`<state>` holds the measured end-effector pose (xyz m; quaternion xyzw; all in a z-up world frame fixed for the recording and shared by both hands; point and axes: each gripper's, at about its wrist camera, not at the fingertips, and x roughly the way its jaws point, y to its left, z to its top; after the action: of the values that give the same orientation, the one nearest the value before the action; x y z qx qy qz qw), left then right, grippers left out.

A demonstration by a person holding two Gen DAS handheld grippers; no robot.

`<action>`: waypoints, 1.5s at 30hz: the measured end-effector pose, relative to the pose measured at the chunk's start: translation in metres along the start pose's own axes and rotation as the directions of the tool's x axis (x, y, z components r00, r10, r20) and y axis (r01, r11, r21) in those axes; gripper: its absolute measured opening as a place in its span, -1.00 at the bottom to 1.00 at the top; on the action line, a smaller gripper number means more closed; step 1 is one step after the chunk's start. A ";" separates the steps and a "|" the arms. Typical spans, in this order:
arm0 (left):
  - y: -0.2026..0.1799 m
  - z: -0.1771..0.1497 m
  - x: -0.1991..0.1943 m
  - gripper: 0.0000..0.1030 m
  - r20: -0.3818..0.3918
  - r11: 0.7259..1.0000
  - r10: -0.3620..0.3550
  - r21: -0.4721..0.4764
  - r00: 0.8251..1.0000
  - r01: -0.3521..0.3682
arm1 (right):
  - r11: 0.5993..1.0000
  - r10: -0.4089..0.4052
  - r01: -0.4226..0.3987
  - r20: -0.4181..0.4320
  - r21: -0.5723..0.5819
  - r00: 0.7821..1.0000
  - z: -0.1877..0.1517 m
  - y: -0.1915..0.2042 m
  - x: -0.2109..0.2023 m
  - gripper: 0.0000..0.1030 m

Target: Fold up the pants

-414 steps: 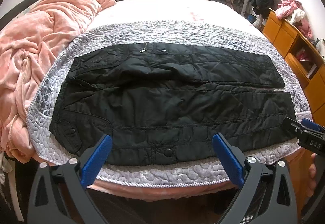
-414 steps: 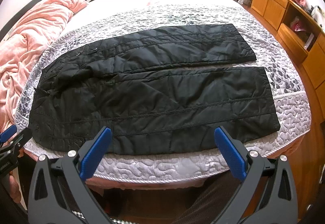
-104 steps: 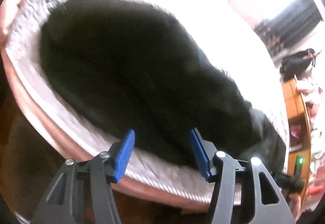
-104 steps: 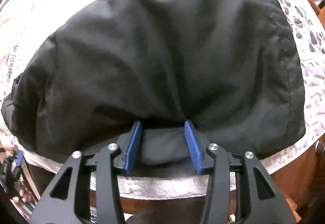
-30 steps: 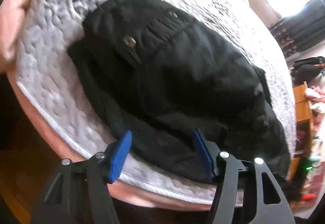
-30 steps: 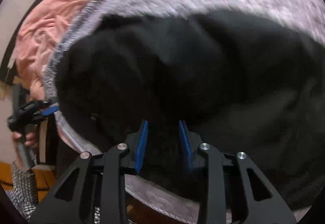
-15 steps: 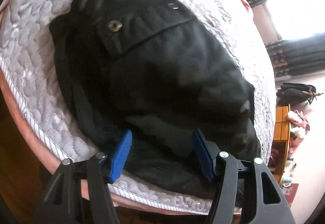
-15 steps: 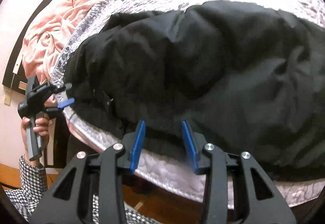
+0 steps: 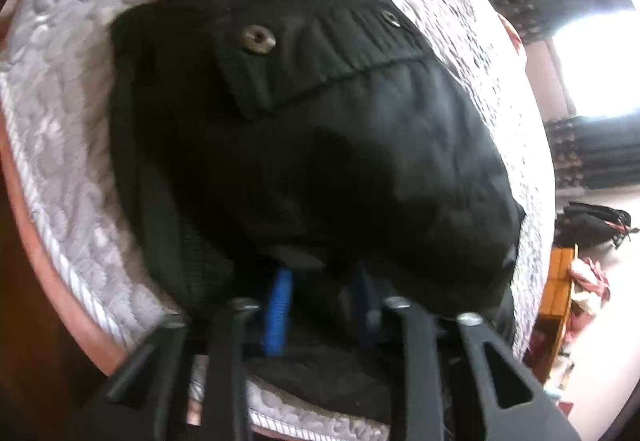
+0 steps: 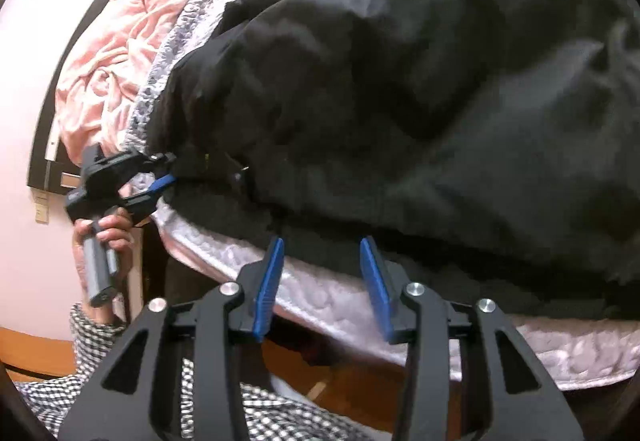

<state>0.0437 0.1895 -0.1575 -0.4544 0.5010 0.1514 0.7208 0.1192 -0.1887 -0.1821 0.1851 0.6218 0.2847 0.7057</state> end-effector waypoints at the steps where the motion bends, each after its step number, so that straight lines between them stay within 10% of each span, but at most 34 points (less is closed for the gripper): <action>1: 0.000 -0.001 -0.001 -0.82 0.009 1.000 -0.001 0.001 1.000 0.001 | 1.000 0.024 -0.024 -0.007 0.011 1.000 -0.001 0.001 0.002 -0.14; 14: 0.007 -0.030 -0.054 -0.94 0.103 0.994 -0.038 0.107 0.994 0.027 | 0.932 0.173 -0.186 0.071 0.311 0.982 0.010 -0.028 0.022 0.02; 18: 0.005 -0.029 -0.045 -0.93 0.099 0.989 -0.003 0.147 0.995 -0.011 | 0.937 0.124 -0.146 0.089 0.318 0.988 0.010 -0.030 0.021 -0.89; 24: 0.000 -0.031 -0.045 -0.90 0.094 0.981 0.022 0.191 0.995 -0.039 | 0.955 0.120 -0.141 0.095 0.263 0.988 0.006 -0.010 -0.010 -0.90; 27: 0.005 -0.026 -0.022 -0.80 0.078 0.970 0.091 0.218 0.993 -0.106 | 0.980 -0.019 0.020 -0.005 0.196 1.000 0.006 -0.005 0.016 -0.81; 37: -0.055 -0.069 -0.045 -0.54 0.290 0.840 0.197 0.443 0.936 -0.314 | 0.991 -0.037 0.035 0.011 0.127 0.999 -0.004 -0.020 -0.014 -0.28; 45: -0.147 -0.125 -0.009 -0.31 0.162 0.756 0.022 0.643 0.987 -0.122 | 0.922 -0.199 0.101 0.234 0.374 0.952 -0.046 -0.126 -0.146 -0.23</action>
<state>0.0657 0.0112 -0.0868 -0.1441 0.4860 0.0282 0.8615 0.0862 -0.3823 -0.1548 0.2984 0.5746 0.0841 0.7574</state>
